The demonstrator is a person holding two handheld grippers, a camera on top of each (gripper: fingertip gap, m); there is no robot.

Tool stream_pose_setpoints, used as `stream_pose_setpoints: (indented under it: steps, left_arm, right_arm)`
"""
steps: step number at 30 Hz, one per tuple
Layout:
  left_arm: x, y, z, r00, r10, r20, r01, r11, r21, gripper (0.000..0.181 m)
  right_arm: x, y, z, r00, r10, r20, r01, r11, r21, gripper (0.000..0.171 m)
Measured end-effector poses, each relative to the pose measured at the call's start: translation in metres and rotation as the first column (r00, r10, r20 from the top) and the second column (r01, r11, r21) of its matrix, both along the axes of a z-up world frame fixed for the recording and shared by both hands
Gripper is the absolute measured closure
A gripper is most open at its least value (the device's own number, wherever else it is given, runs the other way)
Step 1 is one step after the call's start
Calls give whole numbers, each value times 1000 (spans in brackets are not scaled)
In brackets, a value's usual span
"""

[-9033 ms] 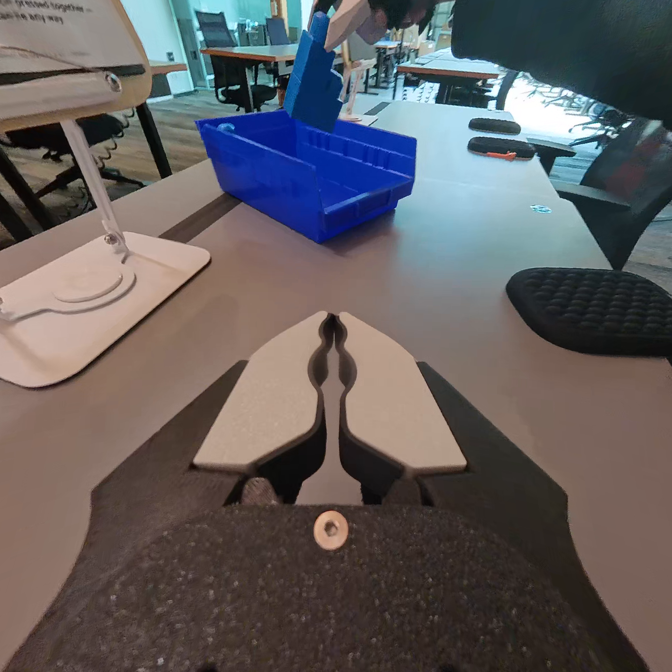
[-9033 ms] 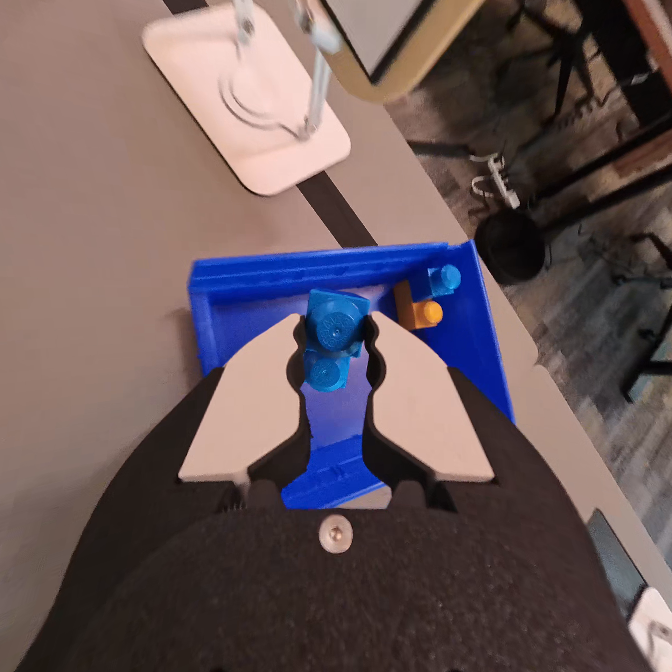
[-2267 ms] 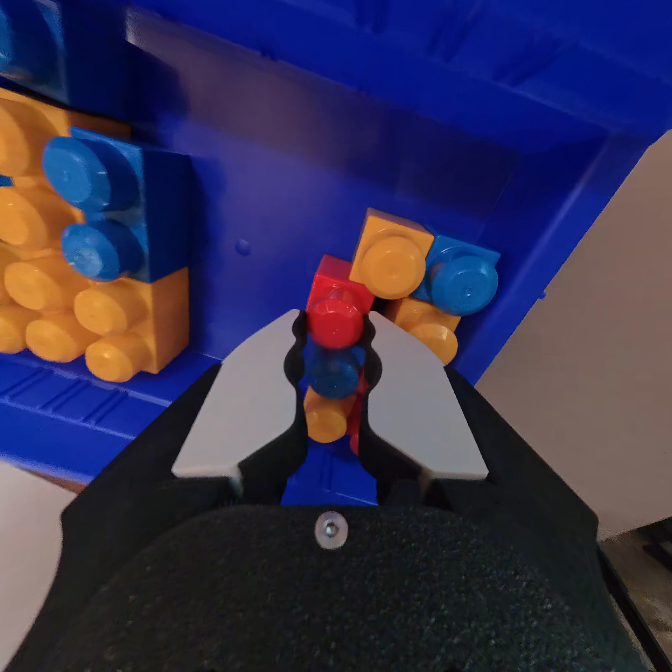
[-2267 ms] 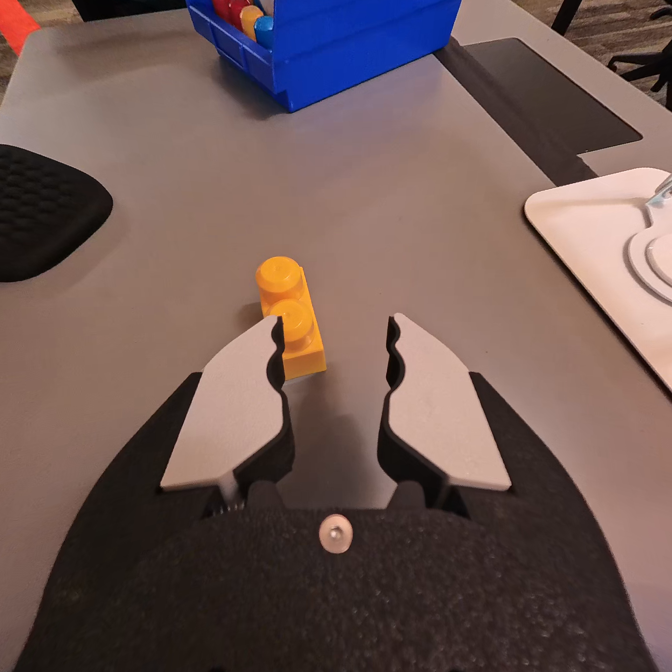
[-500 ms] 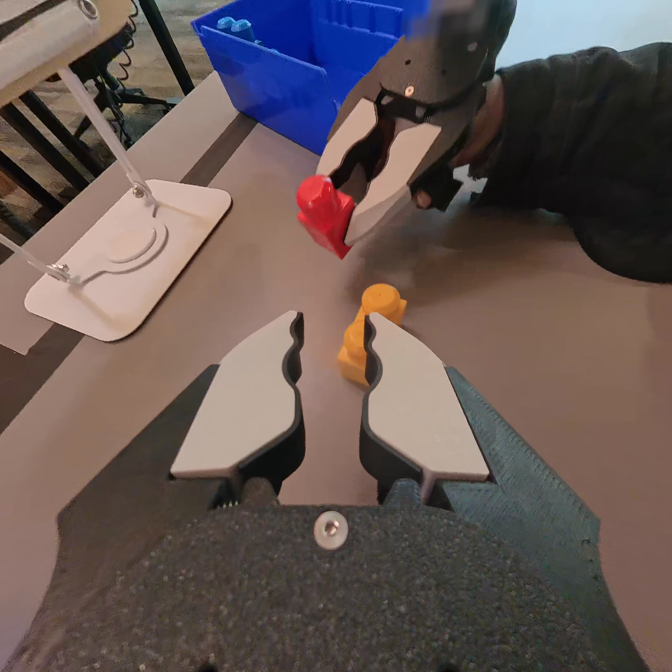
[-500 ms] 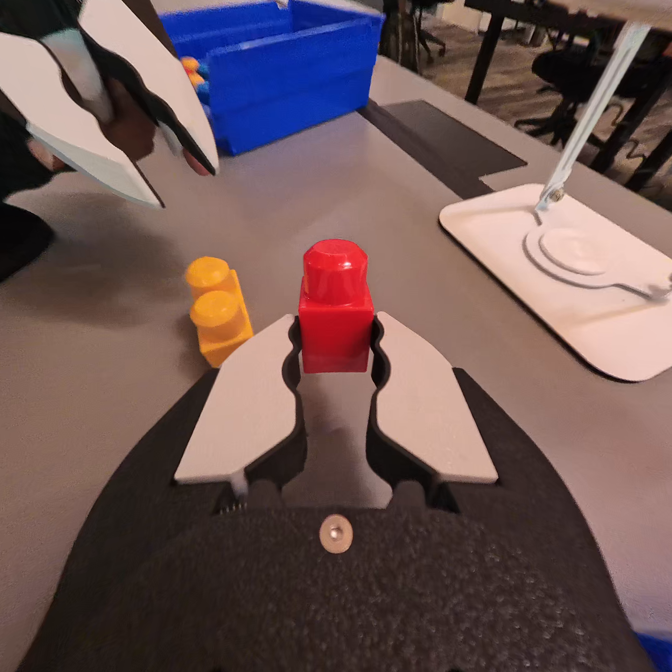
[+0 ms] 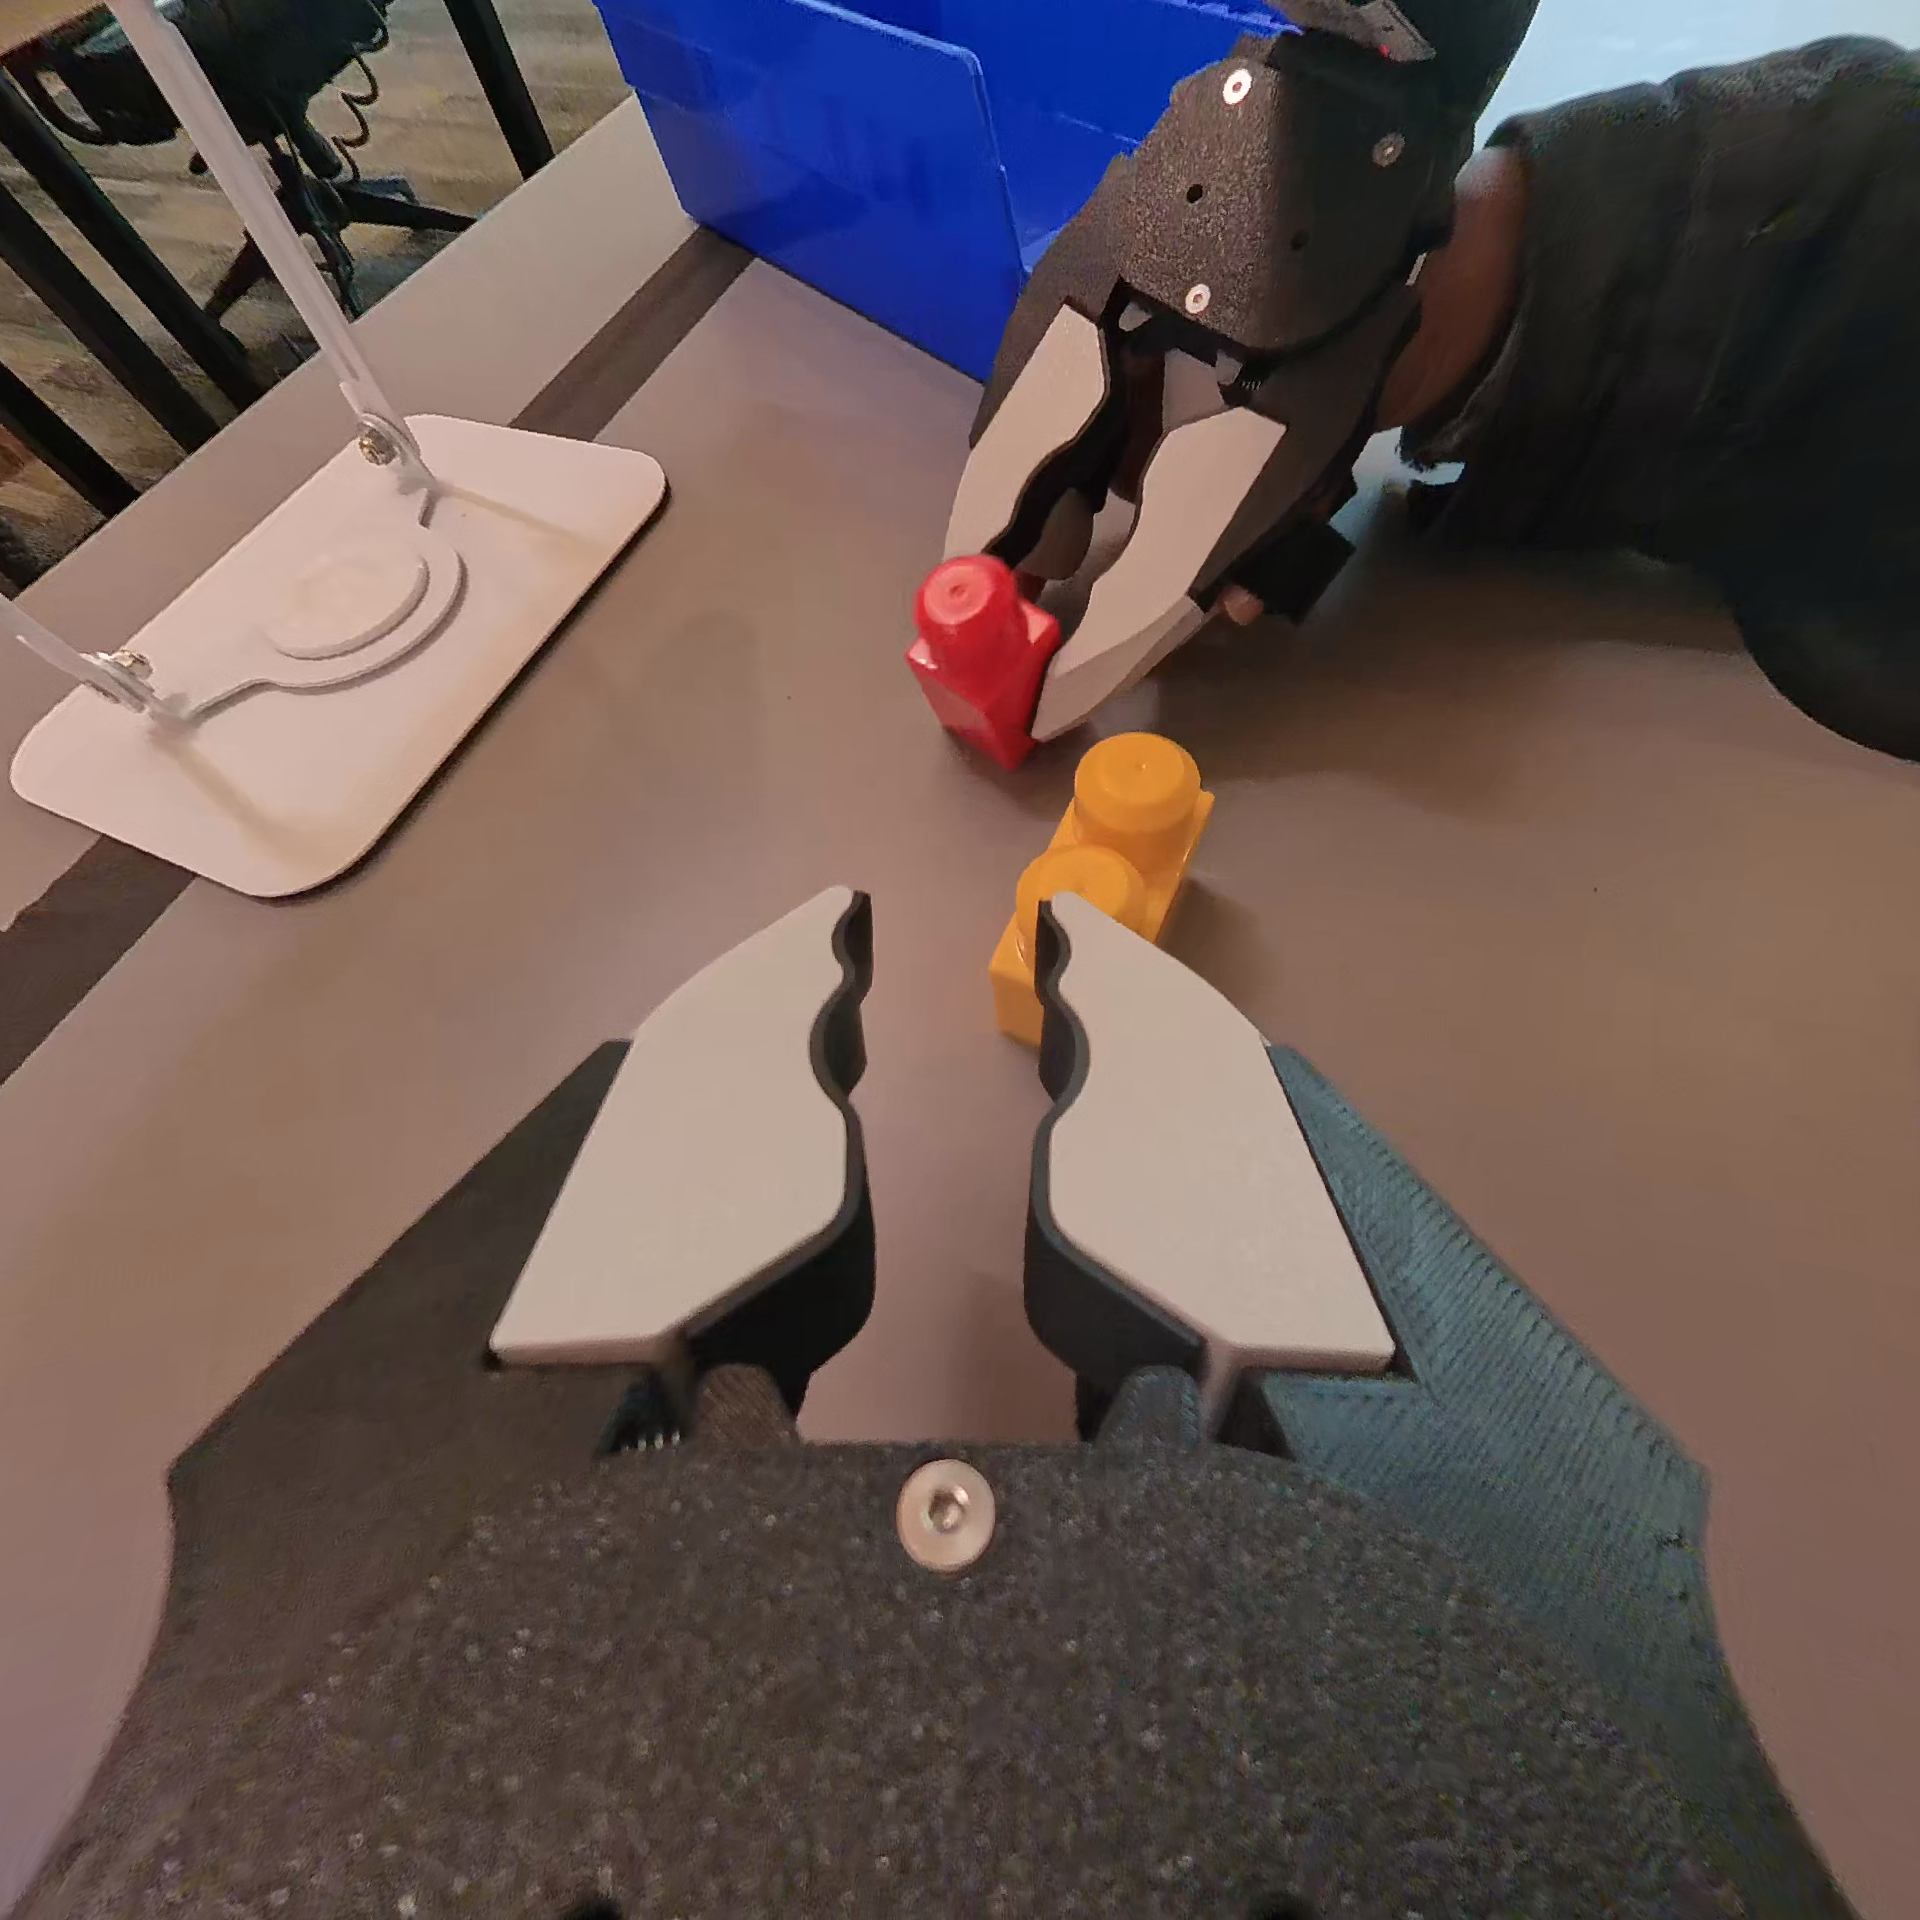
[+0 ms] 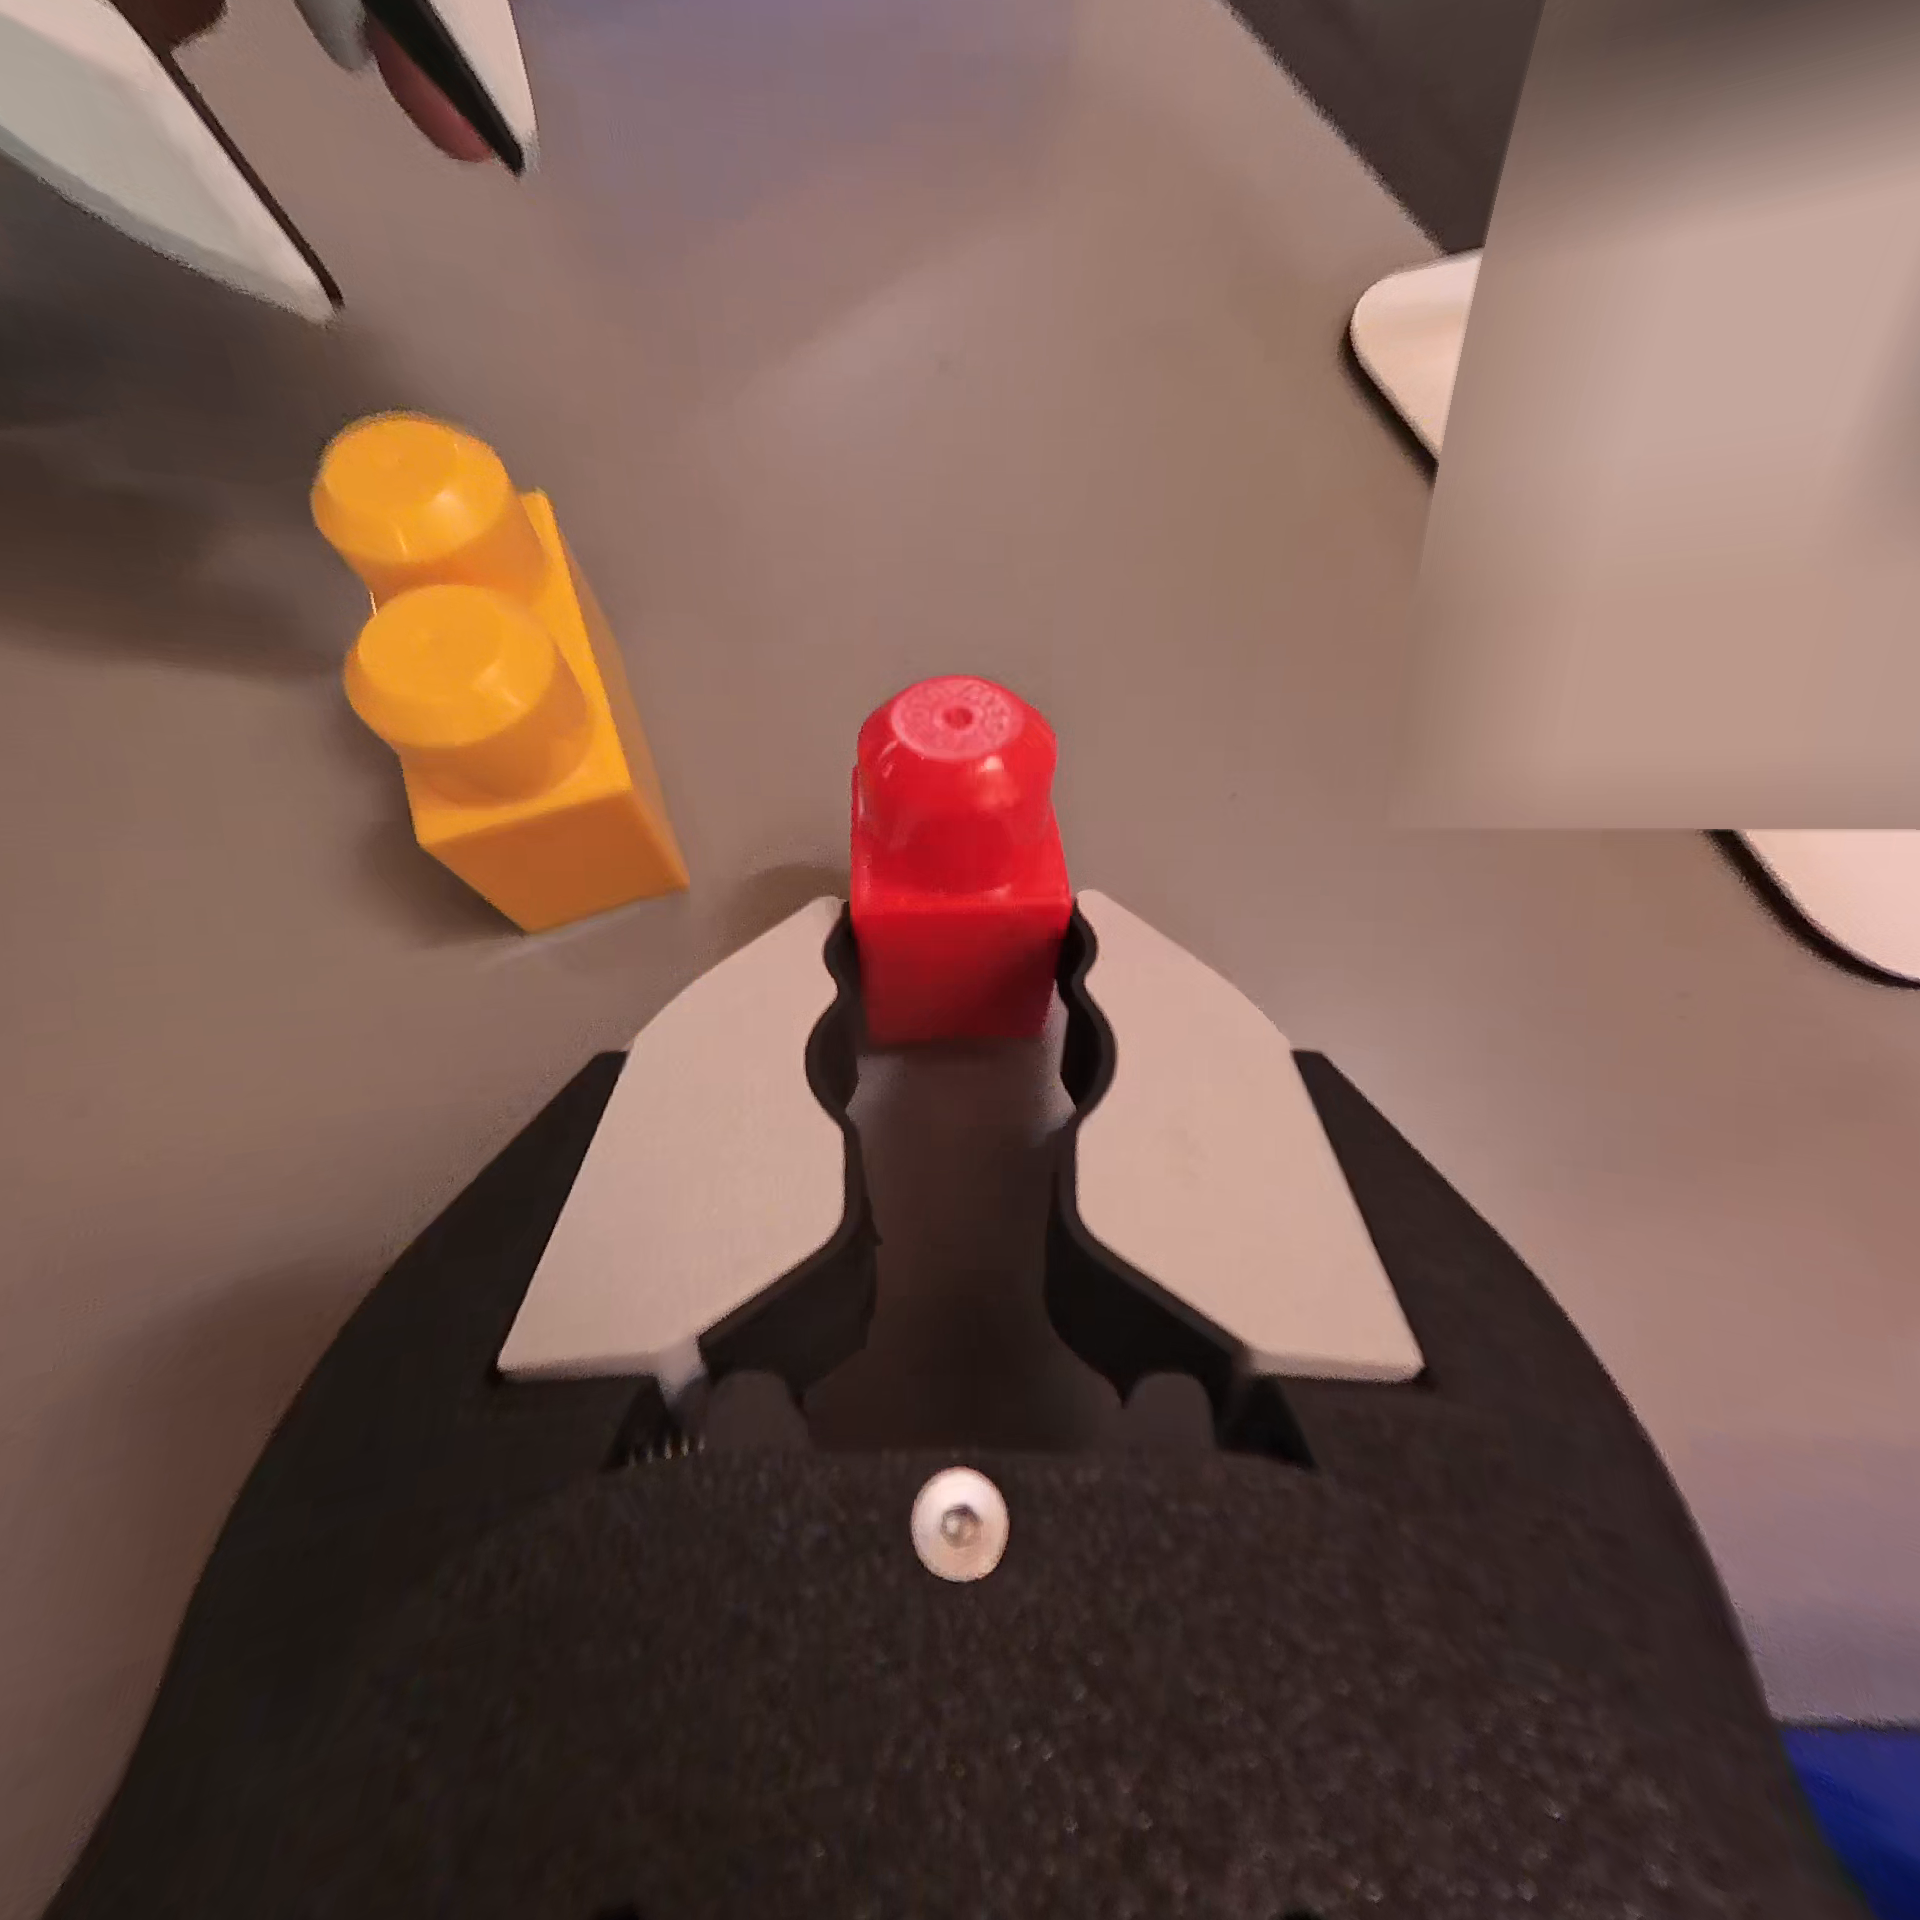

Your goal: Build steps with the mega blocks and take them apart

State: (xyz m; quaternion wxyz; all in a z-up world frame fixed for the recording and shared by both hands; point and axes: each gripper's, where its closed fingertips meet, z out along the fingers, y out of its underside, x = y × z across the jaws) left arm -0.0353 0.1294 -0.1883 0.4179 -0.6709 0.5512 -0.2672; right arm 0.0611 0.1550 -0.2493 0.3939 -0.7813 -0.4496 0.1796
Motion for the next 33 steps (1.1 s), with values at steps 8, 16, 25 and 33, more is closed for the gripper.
stream_pose_setpoints:
  steps: [8,16,25,33]
  left_arm:
    - [0,-1,-6,1000,-7,-8,7,1000,-12,151]
    - [-5,5,-5,1000,10,13,-9,1000,-18,152]
    - [-9,9,-4,999,14,39,-13,1000,-18,152]
    - [-19,21,28,970,59,235,-53,998,-32,152]
  right_arm:
    - [11,-4,-6,994,0,107,2,1000,-21,132]
    - [-3,-32,64,995,81,63,-86,994,71,111]
    - [-61,-43,9,945,183,272,-191,981,5,112]
    - [-76,-39,52,979,190,-74,-185,980,72,134]
